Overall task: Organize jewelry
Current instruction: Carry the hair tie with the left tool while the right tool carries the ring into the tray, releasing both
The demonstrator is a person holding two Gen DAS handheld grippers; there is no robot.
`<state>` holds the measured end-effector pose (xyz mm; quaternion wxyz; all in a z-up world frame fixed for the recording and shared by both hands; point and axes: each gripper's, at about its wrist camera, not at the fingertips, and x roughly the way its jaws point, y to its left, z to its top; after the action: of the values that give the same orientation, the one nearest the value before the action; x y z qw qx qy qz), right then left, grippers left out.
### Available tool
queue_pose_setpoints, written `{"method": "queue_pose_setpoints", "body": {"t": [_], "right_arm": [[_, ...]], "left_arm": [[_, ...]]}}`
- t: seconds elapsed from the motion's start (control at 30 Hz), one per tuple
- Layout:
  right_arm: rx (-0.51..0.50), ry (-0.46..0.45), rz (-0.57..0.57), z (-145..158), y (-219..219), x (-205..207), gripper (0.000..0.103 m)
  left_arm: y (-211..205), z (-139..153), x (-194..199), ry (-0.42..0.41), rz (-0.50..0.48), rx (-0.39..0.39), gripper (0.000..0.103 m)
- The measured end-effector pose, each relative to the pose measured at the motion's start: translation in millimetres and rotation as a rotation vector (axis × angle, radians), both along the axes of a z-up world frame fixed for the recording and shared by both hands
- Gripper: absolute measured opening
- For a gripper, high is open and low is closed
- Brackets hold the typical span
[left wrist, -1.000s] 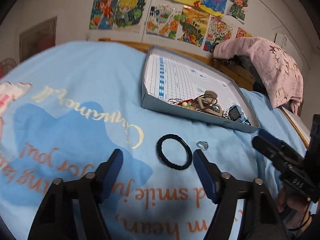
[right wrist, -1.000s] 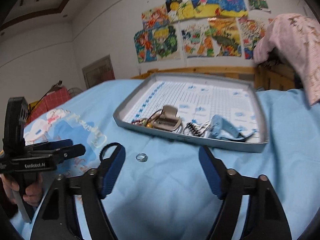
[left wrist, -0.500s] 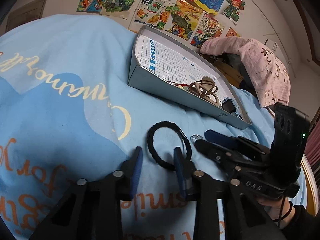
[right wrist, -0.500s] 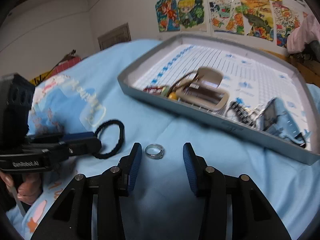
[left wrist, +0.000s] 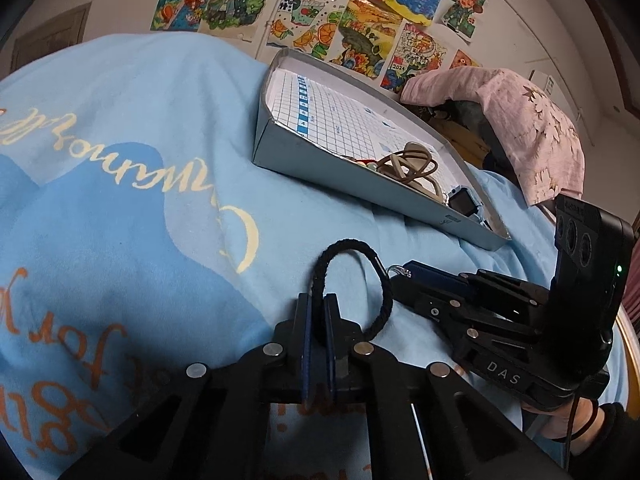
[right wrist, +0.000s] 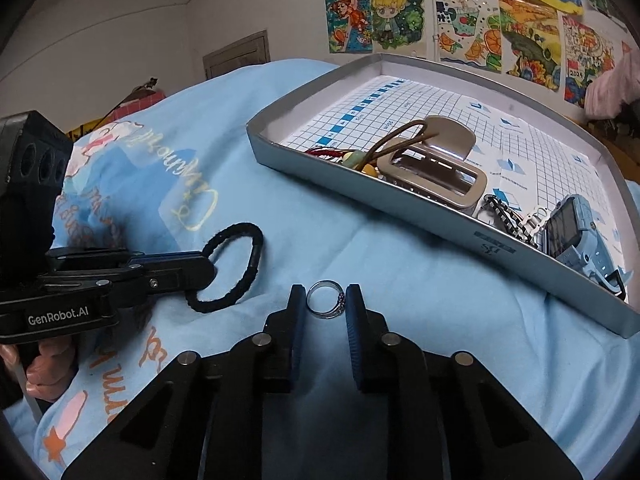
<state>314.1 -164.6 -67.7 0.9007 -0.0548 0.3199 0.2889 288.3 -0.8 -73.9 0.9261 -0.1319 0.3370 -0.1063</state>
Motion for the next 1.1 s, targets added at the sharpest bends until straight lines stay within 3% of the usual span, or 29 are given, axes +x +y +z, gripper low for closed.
{"method": "queue_pose_setpoints", "body": {"t": [0.23,0.43,0.67,0.83,1.1], "right_arm": [[0.038,-0.045,-0.005,6.8,-10.3,-6.7,0.018],[0.145,-0.132,-0.015,28.5,-33.1,-15.2,0.017],[0.223,-0.223,-0.156,52.8,-68.3,-5.0,0.017],[0.206,-0.179,-0.253,45.7,-84.1,23.1,0.018],[0.204,-0.091,-0.287,26.7,-87.6,54.1,0.017]], "left_arm": [[2.5,22.3,-15.6,-0.069,0.056,0.026,0.005],[-3.7,66.5,-13.4,-0.116,0.098,0.044,0.005],[-30.8,109.9,29.0,-0.168,0.153,0.127,0.005],[-45.9,100.6,67.1,-0.132,0.165,0.153,0.005],[-46.7,66.8,93.7,-0.055,0.188,0.155,0.006]]}}
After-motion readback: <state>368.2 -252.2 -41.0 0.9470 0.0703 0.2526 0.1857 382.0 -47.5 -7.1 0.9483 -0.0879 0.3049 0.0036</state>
